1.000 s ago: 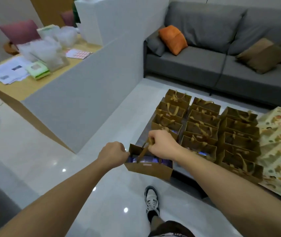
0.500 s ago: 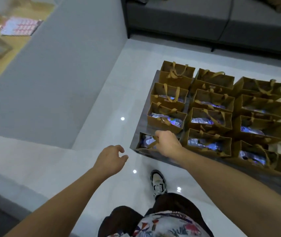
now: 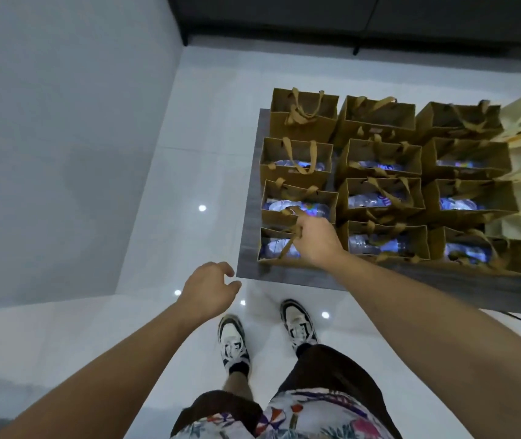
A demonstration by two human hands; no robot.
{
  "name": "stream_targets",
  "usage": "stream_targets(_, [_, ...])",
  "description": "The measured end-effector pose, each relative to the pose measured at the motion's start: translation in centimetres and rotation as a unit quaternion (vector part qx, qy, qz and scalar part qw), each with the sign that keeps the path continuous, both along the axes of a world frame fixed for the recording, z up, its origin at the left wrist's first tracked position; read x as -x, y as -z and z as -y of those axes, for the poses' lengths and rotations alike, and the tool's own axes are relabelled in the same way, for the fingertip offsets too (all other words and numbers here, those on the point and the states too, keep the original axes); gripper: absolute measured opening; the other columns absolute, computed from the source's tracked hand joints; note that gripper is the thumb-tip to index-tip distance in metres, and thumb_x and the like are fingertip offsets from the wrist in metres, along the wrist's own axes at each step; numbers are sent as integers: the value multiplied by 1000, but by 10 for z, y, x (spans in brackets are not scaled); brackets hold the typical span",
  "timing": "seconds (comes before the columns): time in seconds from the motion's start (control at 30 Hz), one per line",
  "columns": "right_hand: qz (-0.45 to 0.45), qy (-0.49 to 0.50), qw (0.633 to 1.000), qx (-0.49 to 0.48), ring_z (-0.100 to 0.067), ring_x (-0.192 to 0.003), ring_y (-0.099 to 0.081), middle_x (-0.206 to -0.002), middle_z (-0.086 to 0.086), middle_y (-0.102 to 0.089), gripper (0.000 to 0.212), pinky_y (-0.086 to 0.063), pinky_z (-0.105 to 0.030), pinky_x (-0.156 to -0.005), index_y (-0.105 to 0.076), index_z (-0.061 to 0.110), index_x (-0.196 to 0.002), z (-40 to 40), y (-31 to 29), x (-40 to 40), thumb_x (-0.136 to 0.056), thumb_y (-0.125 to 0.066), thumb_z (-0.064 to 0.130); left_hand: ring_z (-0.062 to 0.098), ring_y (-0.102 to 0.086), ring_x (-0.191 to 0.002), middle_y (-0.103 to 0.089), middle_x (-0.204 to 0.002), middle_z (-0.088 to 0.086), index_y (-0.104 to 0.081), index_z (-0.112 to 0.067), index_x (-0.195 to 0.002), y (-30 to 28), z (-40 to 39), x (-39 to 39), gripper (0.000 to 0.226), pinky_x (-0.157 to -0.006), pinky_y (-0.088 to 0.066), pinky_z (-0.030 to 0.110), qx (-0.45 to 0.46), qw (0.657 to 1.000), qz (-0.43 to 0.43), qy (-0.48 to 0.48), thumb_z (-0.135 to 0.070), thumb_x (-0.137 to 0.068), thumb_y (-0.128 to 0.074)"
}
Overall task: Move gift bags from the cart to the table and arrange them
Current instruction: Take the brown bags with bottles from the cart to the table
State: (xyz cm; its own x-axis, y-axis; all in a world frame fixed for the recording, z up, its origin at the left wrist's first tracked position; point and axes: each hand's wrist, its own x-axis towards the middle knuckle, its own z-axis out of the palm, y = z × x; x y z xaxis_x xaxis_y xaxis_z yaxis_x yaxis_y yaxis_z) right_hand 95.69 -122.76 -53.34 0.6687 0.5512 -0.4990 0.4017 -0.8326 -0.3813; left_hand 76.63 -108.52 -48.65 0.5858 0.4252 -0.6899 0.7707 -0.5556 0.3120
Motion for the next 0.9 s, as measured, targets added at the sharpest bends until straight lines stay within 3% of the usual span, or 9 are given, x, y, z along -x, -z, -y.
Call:
stream_targets(0.1, [-2,29,1000,-4,-22,-80,-57,-82,-1,-57,17,-43,-30,-67,-52,21,-87,-2,2,-1,-91,-63,8,21,-58,-113,-60,-130,5,-62,-18,-131,0,-6,-10,37,-86,-39,23,-7,1000,8,20,-35,-99,-59])
stream_targets(0.17, [8,26,1000,-2,-24,-85,-61,-90,-4,-63,10,-51,-33,-71,-61,19,-98,-1,4,-1,-92,-63,12,21,-58,-114,-60,-131,5,-61,-17,-132,-1,-10,-17,38,-86,-39,22,-7,999,12,30,-35,-99,-59])
stream_targets(0.23, [19,18,1000,4,-25,-89,-63,-95,-5,-65,16,-55,-34,-76,-64,18,-108,2,5,0,-92,-64,15,21,-58,-115,-60,-132,5,-61,-17,-132,-2,-11,-24,37,-87,-38,22,-9,999,17,34,-34,-99,-59])
stream_targets(0.47, [61,-25,998,19,-27,-97,-60,-100,-5,-63,11,-55,-43,-84,-64,20,-102,5,-9,3,-91,-65,17,21,-57,-117,-58,-135,4,-59,-18,-134,-9,-8,-45,38,-86,-39,21,-9,997,29,71,-34,-99,-59])
stream_targets(0.57, [74,-25,997,24,-27,-103,-58,-108,-6,-64,15,-53,-43,-89,-67,19,-108,7,-15,8,-94,-62,20,20,-58,-115,-59,-133,3,-60,-19,-133,-17,-9,-54,37,-85,-41,22,-14,995,44,90,-34,-99,-59])
stream_targets(0.73, [64,32,997,20,-29,-115,-53,-126,-8,-61,33,-47,-42,-94,-62,22,-128,12,-30,18,-96,-57,27,20,-59,-113,-60,-131,3,-63,-20,-129,-34,-16,-70,32,-82,-42,21,-24,990,74,119,-32,-100,-59])
stream_targets(0.9, [82,94,992,-11,-23,-116,-53,-126,-3,-61,40,-49,-39,-96,-57,24,-135,16,-57,32,-96,-61,30,20,-58,-113,-60,-129,4,-62,-19,-128,-52,-23,-78,32,-82,-44,24,-31,984,103,144,-34,-99,-60])
